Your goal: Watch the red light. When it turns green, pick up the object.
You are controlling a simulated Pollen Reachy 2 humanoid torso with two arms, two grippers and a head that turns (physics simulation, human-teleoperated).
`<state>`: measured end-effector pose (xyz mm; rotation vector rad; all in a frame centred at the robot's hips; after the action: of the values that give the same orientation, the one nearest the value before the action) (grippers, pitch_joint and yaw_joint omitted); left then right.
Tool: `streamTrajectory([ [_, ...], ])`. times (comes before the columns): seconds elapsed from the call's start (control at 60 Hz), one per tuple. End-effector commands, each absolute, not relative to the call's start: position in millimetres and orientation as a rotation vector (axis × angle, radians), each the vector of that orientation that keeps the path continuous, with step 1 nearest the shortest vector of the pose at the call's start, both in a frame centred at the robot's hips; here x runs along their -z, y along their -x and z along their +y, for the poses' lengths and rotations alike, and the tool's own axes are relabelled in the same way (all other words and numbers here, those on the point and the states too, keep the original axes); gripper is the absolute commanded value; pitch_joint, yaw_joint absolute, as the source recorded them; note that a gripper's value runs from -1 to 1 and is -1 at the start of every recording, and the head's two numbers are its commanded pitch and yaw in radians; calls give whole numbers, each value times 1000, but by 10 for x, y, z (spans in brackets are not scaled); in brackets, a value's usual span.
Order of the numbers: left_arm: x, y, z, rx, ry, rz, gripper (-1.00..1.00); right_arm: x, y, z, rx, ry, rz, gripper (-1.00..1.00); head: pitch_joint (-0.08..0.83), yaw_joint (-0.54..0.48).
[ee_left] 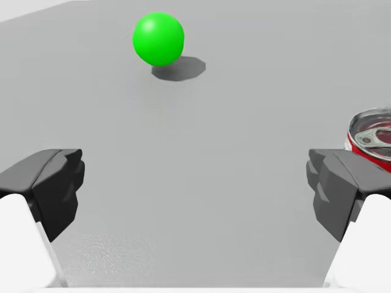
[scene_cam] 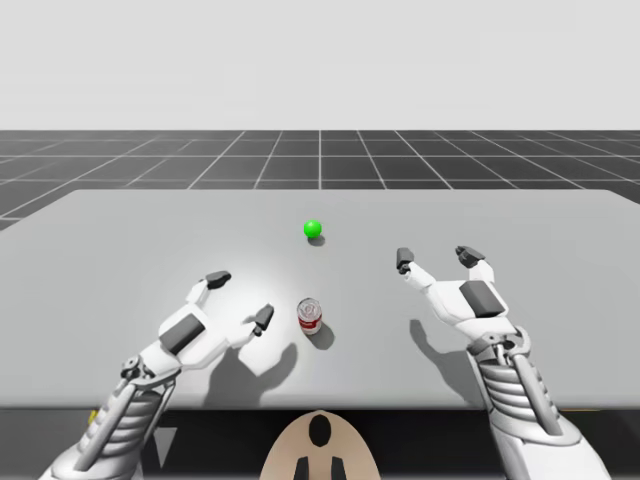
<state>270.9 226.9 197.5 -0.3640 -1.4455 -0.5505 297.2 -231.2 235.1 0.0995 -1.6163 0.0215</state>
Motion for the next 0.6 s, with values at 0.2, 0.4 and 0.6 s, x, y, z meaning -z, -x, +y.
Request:
streamTrajectory([
  [0.2,-1730,-2687,2015,761,547,-1233,-1000,-2330,-2995,-2301,-13,-107,-1613,-1000,720,40],
  [0.4,-1635,-2762,1716,789,603,-1192,-1000,-2336,-2996,-2301,-14,-109,-1616,-1000,717,41],
  [0.6,-1608,-2855,1474,786,640,-1173,-1000,-2354,-2983,-2303,-12,-112,-1620,-1000,717,32],
])
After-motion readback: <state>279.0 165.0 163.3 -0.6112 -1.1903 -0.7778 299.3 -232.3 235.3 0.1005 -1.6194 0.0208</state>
